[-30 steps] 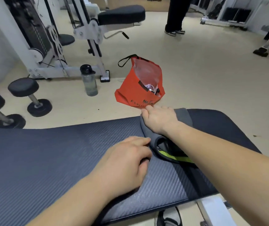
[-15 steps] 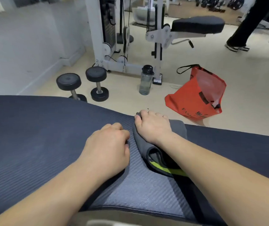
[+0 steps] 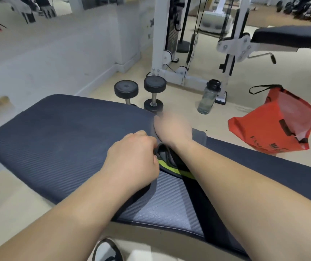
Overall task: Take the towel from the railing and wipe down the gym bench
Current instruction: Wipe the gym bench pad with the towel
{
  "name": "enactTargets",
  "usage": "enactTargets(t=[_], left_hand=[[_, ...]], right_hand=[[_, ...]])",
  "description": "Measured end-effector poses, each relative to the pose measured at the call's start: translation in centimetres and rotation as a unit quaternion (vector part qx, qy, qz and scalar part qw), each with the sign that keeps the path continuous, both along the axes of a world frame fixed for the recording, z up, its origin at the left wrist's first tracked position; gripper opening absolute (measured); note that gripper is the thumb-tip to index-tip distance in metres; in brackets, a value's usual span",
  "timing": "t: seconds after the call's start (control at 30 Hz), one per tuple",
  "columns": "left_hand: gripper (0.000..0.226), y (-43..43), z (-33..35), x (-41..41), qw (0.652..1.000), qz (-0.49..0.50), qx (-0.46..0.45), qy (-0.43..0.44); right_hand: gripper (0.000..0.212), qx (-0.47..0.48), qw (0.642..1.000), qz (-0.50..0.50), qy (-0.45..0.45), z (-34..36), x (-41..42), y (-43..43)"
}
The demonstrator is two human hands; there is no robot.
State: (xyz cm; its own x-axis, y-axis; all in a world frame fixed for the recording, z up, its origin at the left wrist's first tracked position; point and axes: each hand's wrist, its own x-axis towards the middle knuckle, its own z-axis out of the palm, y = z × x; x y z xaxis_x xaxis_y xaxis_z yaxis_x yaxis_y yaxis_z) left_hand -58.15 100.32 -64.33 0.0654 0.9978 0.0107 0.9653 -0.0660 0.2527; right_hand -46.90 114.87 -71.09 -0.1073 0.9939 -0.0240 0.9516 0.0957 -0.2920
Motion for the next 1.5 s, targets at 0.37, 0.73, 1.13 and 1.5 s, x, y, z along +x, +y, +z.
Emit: enactTargets(t=[0.37,0.73,1.13,1.5], left_hand=[[0.026,-1.9,0.9,1.9,0.981,-0.156,-0.094,-0.063],[0.067,-8.0,-3.4,6.2,0.95,-0.259,-0.004,0.177],[0.037,-8.6,-3.7,5.3,0.918,-0.376,0.115,0.054],[0.05,-8.1,0.8,7.6,0.873,-0.048,-0.095,-0.476]], right_hand=[[0.077,0.023,0.994,0.109,-0.016,0.3,6.2,-14.8],[0.019,-0.019,0.972,0.049,0.231,7.4,15.6,-18.0],[0.061,-0.154,0.948,0.278,-0.007,6.6,19.9,-22.7],[0.049,-0.098,0.96,0.177,0.196,6.6,20.9,-21.9]])
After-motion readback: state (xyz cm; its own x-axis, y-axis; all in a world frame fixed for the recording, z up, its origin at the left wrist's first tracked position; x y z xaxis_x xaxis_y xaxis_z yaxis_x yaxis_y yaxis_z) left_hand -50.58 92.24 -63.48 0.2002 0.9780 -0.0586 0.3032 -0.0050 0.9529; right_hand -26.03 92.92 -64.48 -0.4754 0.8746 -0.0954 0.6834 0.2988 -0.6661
